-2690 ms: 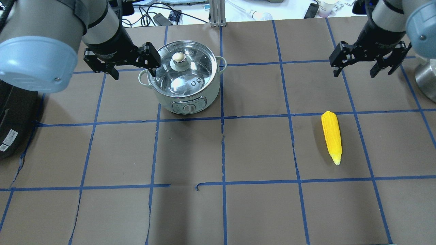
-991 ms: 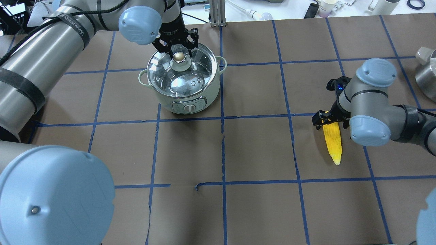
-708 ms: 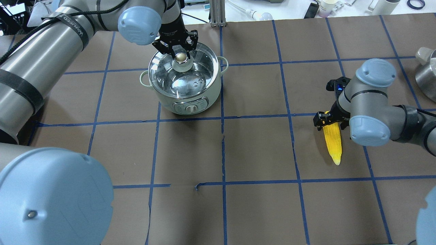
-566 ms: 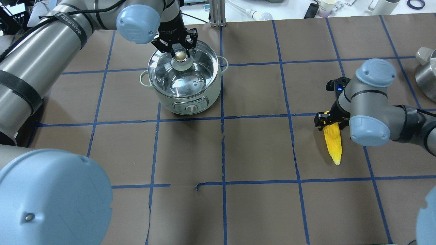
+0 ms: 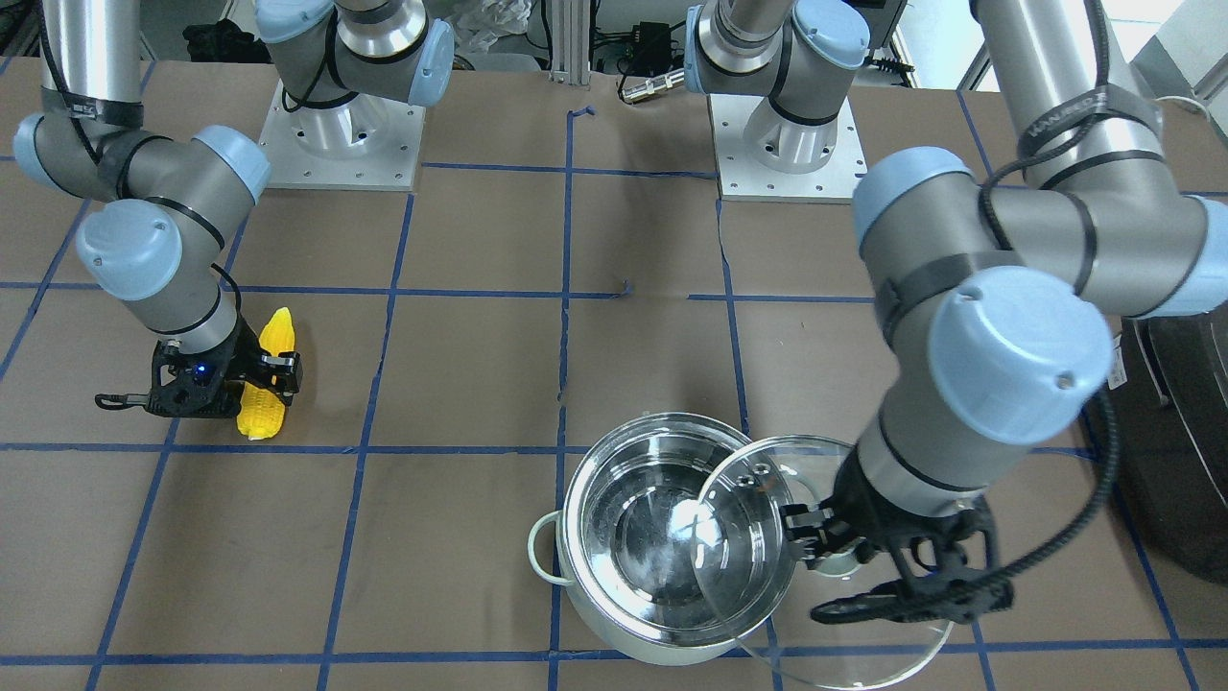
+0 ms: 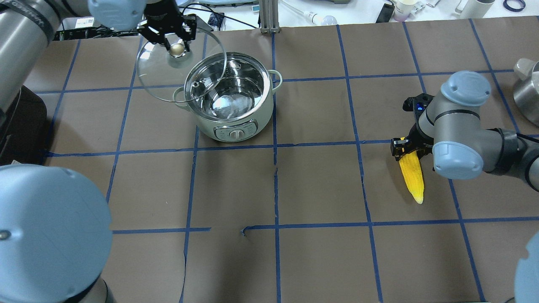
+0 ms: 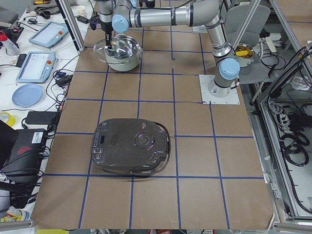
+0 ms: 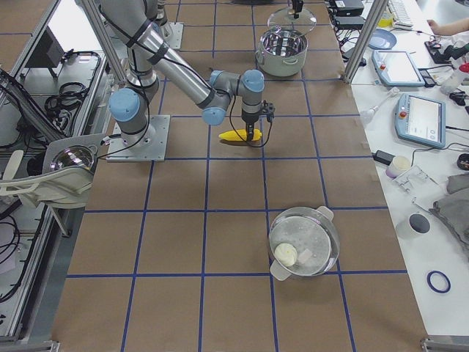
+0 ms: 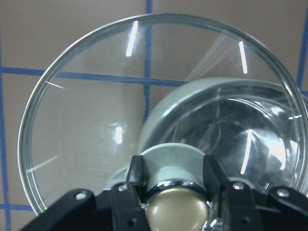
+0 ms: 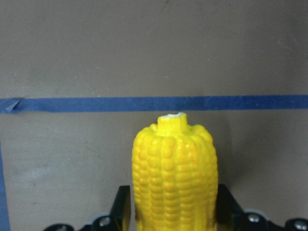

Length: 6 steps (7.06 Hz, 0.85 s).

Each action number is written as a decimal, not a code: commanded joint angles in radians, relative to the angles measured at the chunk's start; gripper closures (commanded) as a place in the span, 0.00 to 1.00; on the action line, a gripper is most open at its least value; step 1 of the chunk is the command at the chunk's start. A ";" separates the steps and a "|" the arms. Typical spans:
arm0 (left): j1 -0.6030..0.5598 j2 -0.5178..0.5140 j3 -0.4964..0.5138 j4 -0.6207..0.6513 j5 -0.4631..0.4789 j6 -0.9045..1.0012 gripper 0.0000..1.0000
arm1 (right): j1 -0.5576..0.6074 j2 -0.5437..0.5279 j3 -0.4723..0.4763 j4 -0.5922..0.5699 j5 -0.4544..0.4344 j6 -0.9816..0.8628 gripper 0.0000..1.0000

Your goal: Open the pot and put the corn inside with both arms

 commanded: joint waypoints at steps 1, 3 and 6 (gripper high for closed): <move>0.182 0.021 -0.047 -0.055 0.009 0.306 1.00 | 0.000 -0.002 0.001 0.003 0.000 -0.036 0.67; 0.279 0.047 -0.233 0.065 0.005 0.525 1.00 | 0.007 -0.020 -0.022 0.011 0.003 -0.038 0.71; 0.372 0.138 -0.637 0.453 -0.068 0.586 1.00 | 0.113 -0.031 -0.251 0.200 0.026 -0.025 0.71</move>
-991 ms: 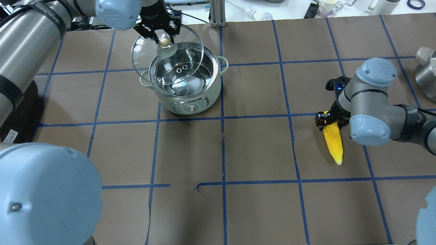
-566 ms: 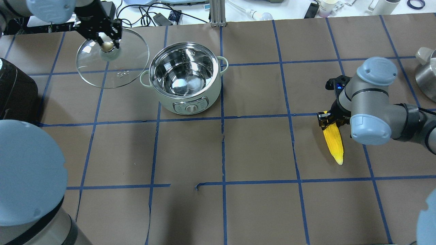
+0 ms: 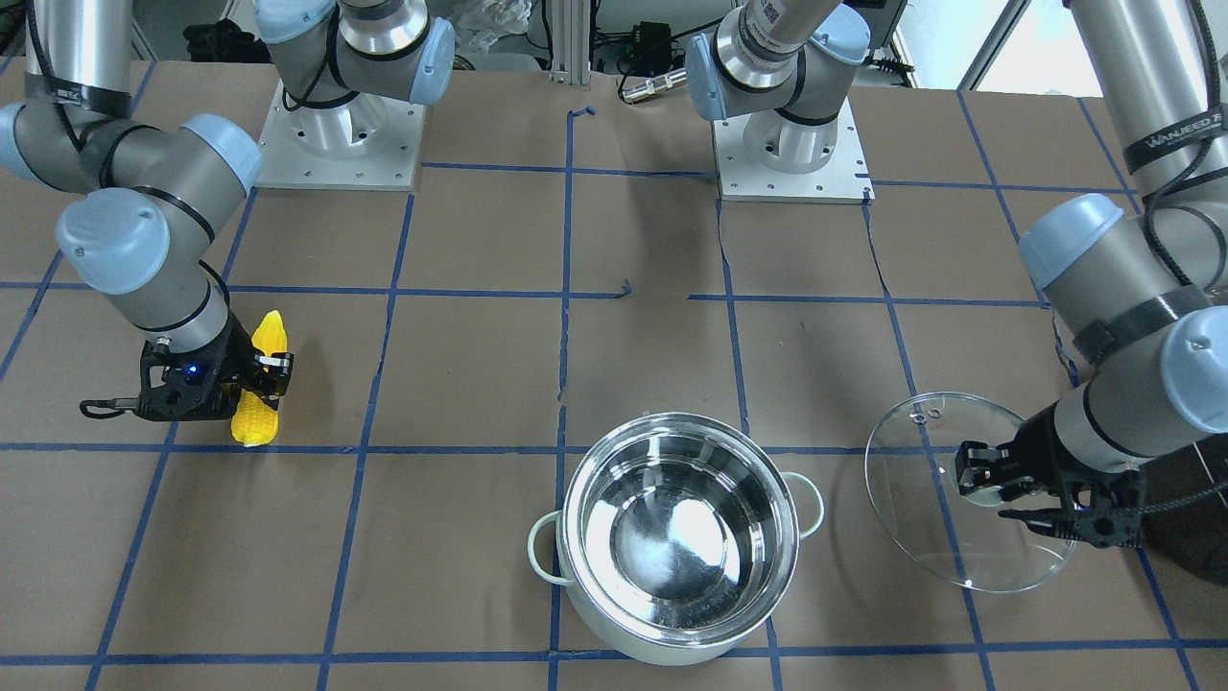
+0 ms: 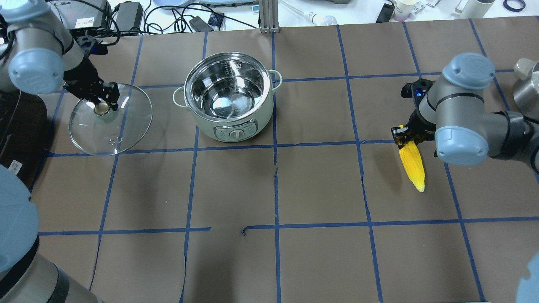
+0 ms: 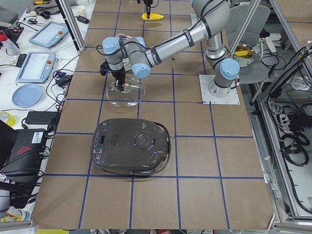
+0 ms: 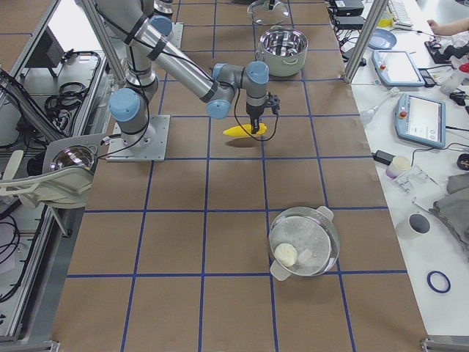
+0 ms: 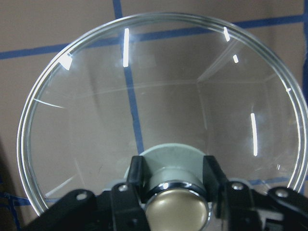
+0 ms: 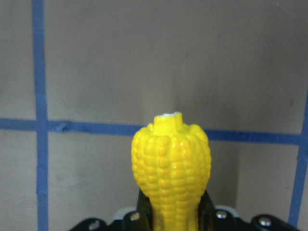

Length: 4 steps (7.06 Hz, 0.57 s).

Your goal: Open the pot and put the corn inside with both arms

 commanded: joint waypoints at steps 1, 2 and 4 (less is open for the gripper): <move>0.061 0.022 -0.181 0.211 -0.073 0.053 1.00 | 0.103 -0.008 -0.251 0.237 0.001 0.011 0.71; 0.062 0.022 -0.192 0.214 -0.081 0.054 1.00 | 0.122 0.012 -0.372 0.325 0.033 0.061 0.71; 0.060 0.008 -0.206 0.225 -0.073 0.095 0.01 | 0.271 0.096 -0.557 0.393 0.072 0.312 0.73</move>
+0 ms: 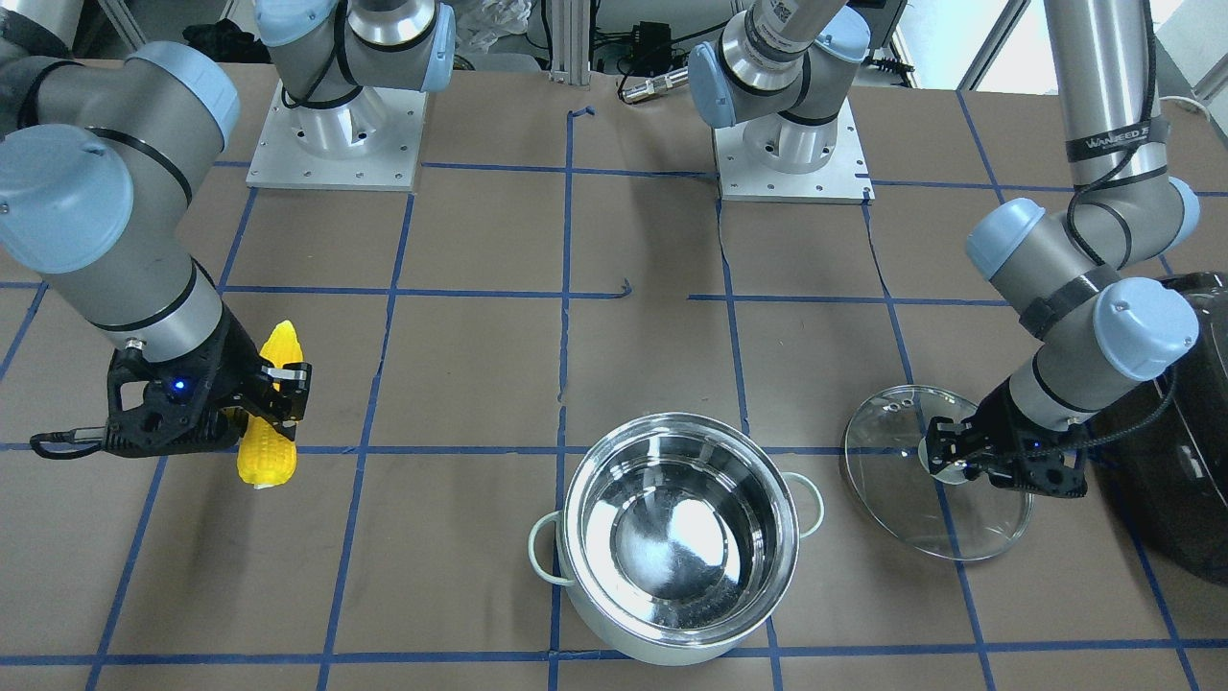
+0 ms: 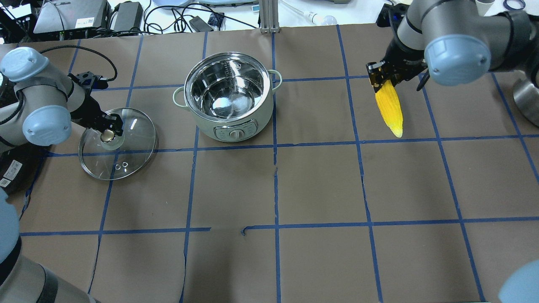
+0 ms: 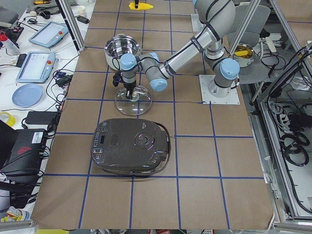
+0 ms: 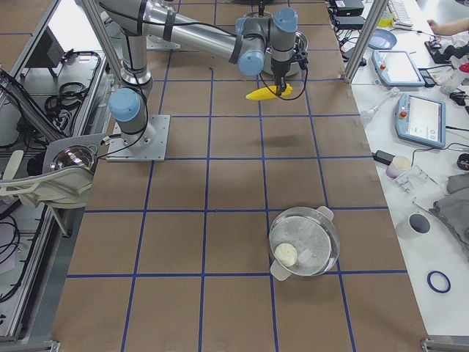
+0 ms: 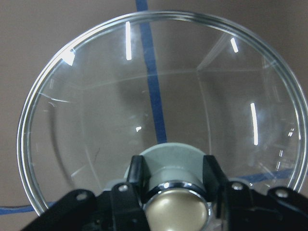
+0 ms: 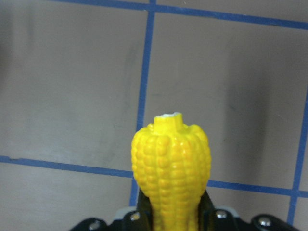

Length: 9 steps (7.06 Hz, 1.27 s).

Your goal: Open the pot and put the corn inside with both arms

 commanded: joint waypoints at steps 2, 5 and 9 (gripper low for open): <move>-0.002 0.002 0.012 -0.012 0.008 0.015 0.00 | 0.249 0.201 -0.288 0.043 0.016 0.207 0.72; -0.057 0.148 0.161 -0.408 0.011 0.006 0.00 | 0.393 0.374 -0.627 0.110 0.002 0.473 0.67; -0.217 0.353 0.333 -0.645 -0.003 -0.097 0.00 | 0.462 0.477 -0.655 0.032 0.015 0.541 0.66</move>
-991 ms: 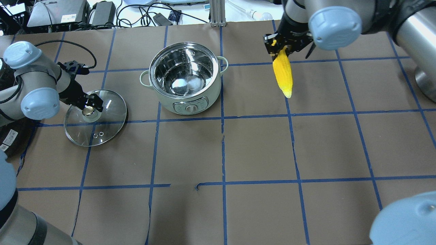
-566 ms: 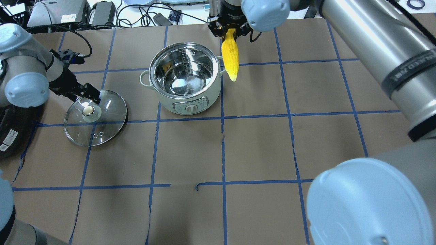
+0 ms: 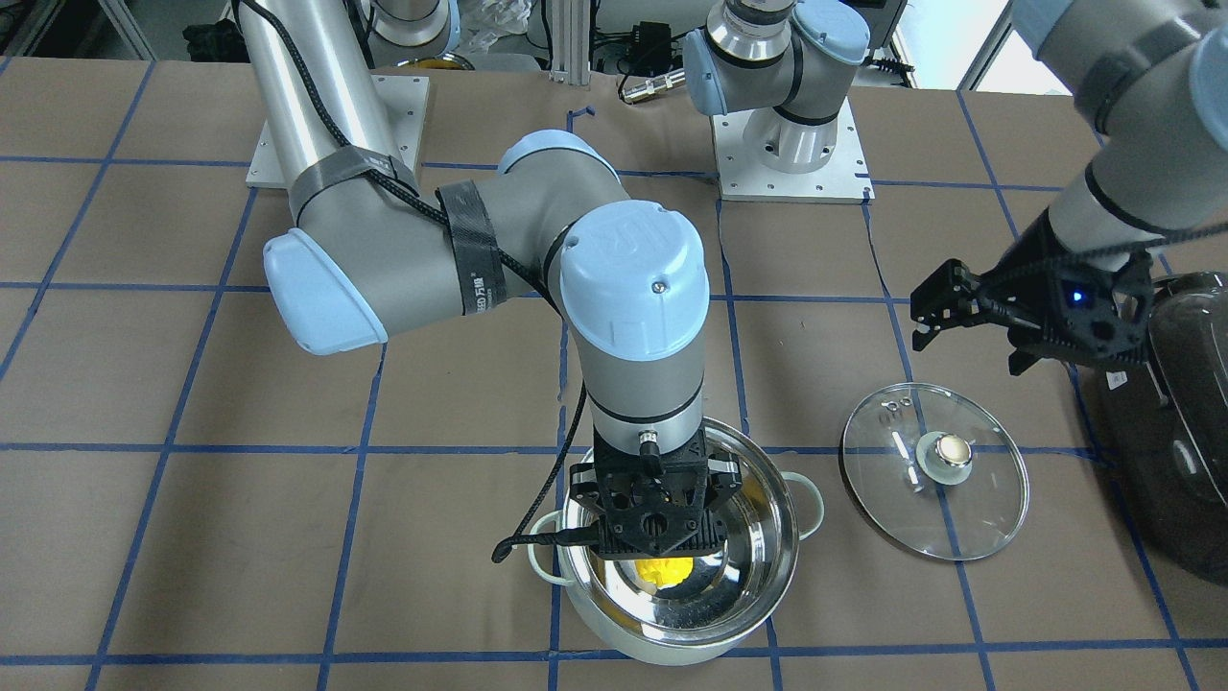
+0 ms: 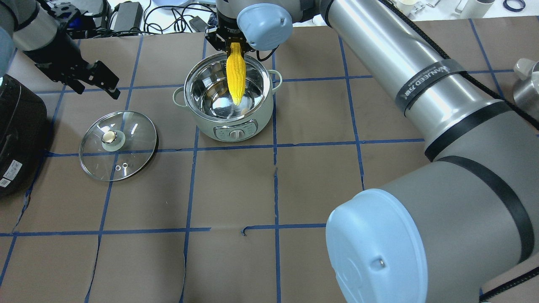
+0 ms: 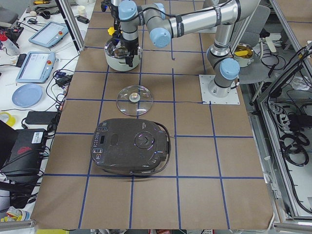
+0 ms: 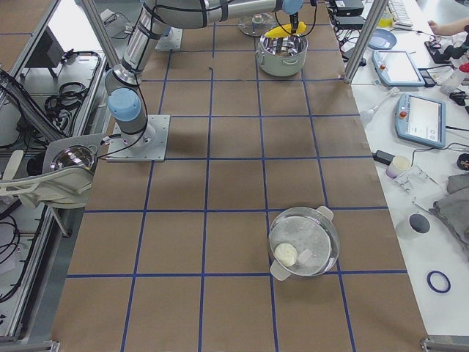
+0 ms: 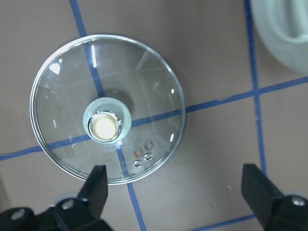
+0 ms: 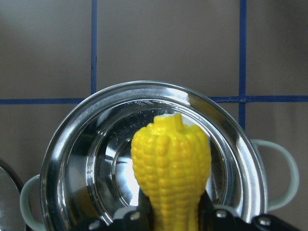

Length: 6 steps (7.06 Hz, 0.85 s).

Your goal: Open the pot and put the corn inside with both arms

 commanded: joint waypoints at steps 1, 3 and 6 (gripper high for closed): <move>-0.081 0.084 0.020 -0.051 0.000 -0.029 0.00 | 0.021 0.038 0.003 -0.046 0.003 0.020 0.63; -0.114 0.121 0.017 -0.073 0.075 -0.203 0.00 | 0.022 0.057 0.035 -0.108 0.012 0.020 0.60; -0.174 0.107 0.015 -0.058 0.052 -0.488 0.00 | 0.022 0.049 0.107 -0.224 0.014 0.021 0.00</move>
